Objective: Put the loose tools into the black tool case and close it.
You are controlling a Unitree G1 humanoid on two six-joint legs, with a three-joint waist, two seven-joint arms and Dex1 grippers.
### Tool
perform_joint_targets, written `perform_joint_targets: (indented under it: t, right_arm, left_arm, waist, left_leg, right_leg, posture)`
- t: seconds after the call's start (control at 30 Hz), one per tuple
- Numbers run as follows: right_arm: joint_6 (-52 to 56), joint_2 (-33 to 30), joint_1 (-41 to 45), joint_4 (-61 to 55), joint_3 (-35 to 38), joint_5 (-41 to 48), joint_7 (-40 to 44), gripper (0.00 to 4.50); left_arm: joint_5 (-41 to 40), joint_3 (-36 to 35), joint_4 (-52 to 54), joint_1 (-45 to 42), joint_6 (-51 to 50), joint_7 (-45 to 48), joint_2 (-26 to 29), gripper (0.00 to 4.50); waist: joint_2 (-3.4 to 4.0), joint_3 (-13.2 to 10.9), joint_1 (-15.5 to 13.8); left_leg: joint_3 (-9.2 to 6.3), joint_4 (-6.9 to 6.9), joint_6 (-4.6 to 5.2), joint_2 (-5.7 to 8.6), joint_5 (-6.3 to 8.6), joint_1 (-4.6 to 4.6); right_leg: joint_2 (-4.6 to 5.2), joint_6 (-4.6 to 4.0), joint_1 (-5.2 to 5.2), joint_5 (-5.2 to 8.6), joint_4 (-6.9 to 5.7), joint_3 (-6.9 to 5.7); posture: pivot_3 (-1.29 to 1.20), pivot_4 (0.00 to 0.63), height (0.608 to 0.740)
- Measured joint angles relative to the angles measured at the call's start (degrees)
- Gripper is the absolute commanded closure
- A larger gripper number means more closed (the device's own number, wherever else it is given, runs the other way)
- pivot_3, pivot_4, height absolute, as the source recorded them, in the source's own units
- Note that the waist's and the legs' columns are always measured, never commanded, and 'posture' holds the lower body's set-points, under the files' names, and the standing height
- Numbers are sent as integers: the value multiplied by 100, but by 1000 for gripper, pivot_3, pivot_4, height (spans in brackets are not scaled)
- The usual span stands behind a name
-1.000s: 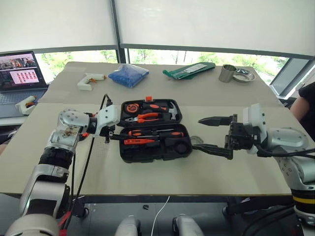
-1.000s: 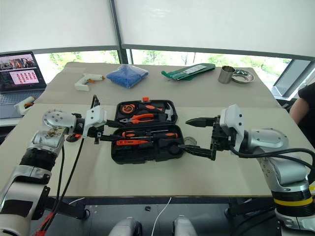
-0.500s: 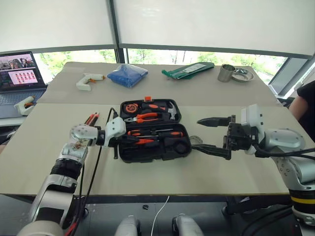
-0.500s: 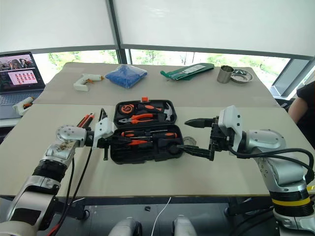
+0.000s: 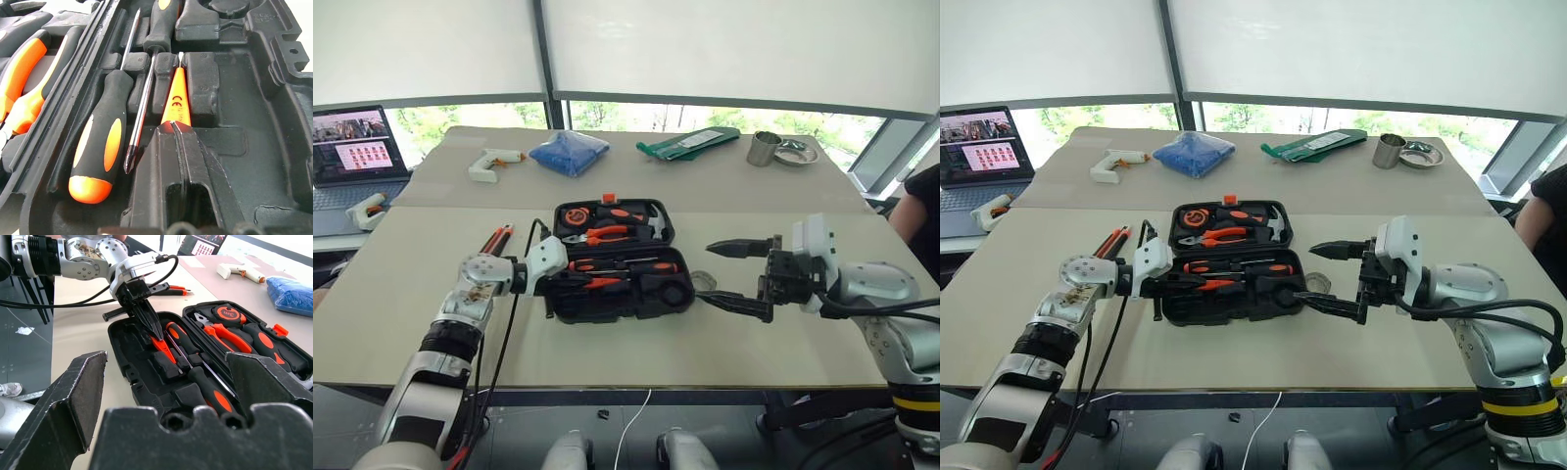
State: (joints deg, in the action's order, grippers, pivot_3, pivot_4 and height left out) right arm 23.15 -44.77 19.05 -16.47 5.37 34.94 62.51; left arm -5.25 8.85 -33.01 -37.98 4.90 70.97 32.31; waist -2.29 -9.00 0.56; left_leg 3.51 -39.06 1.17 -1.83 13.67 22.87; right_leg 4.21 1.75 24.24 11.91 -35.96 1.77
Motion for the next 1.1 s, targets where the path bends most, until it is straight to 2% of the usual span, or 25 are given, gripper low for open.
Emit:
perform_joint_targets:
  t: [0.17, 0.2, 0.27, 0.4, 0.5, 0.6, 0.7, 0.87, 1.03, 1.1]
  right_arm:
    - [-43, 37, 2, 19, 1, -15, -5, 0]
    - [-94, 59, -13, 41, 7, -31, -5, 0]
    - [-218, 170, -15, 99, 33, -28, -14, 0]
    - [-686, 553, -135, 237, 300, -107, -196, 0]
    - [-1074, 590, -383, 355, 313, -365, -151, 0]
    - [-1418, 903, -478, 433, 284, -434, -127, 0]
    - [-1424, 1166, -575, 459, 275, -202, -132, 0]
    - [-1437, 1479, -865, 282, 166, -44, -130, 0]
    - [-1581, 1798, -977, 60, 30, -46, -279, 0]
    - [-1613, 1829, -918, -2, -38, -63, -323, 0]
  left_arm:
    - [-178, -246, 221, 285, -18, -162, 14, 4485]
    - [-287, -378, 329, 462, -43, -236, 19, 4088]
    - [-466, -611, 629, 757, -129, -344, 80, 3758]
    - [-1375, -1828, 1965, 2228, -451, -722, 244, 2275]
    - [-1659, -2556, 2438, 2970, -621, -1098, 409, 1149]
    - [-1956, -3315, 2926, 3815, -897, -1596, 402, 13]
    - [-2007, -4125, 3012, 4634, -1175, -2360, 232, 13]
    - [-2233, -4969, 2796, 5158, -1534, -3162, 10, 13]
    - [-2576, -5096, 2517, 5048, -1796, -3085, 62, 13]
    - [-2591, -4884, 2471, 4765, -2059, -3017, 343, 13]
  waist:
    - [3, 2, 19]
    - [3, 2, 32]
    - [3, 2, 49]
    - [2, 1, 107]
    - [3, 1, 48]
    - [3, 1, 25]
    - [3, 1, 24]
    - [-2, 3, -24]
    - [-2, 3, -58]
    - [-5, 4, -80]
  left_leg:
    - [-1, 1, 0, -5, 0, 0]
    - [-4, 3, 0, -7, 0, 1]
    - [-7, 6, 0, -9, 0, 3]
    - [-19, 22, 2, -21, 3, 3]
    - [-17, 19, 2, -15, 5, 1]
    - [-14, 17, 1, -17, 6, -6]
    - [-13, 17, 1, -18, 6, -9]
    - [-13, 18, -3, -21, 5, -12]
    - [-5, 16, -7, -21, 4, -11]
    - [5, 16, -13, -20, 1, -10]
  right_leg:
    - [-1, -1, 3, 0, 0, 2]
    - [-2, -1, 7, 0, -1, 6]
    - [-4, -2, 11, 0, 0, 7]
    - [6, -2, 25, -1, -2, 21]
    - [17, 0, 21, -1, 0, 17]
    - [21, 4, 10, -1, 12, 17]
    - [22, 4, 10, 0, 10, 17]
    - [21, -1, 8, 3, 9, 9]
    - [21, -26, 12, 18, 8, 7]
    - [20, -28, 10, 18, 8, -2]
  posture:
    - [0, 150, 740]
    - [0, 150, 740]
    - [0, 150, 740]
    - [0, 150, 740]
    - [0, 150, 740]
    - [0, 150, 740]
    - [0, 150, 740]
    - [0, 150, 740]
    - [0, 150, 740]
    - [0, 150, 740]
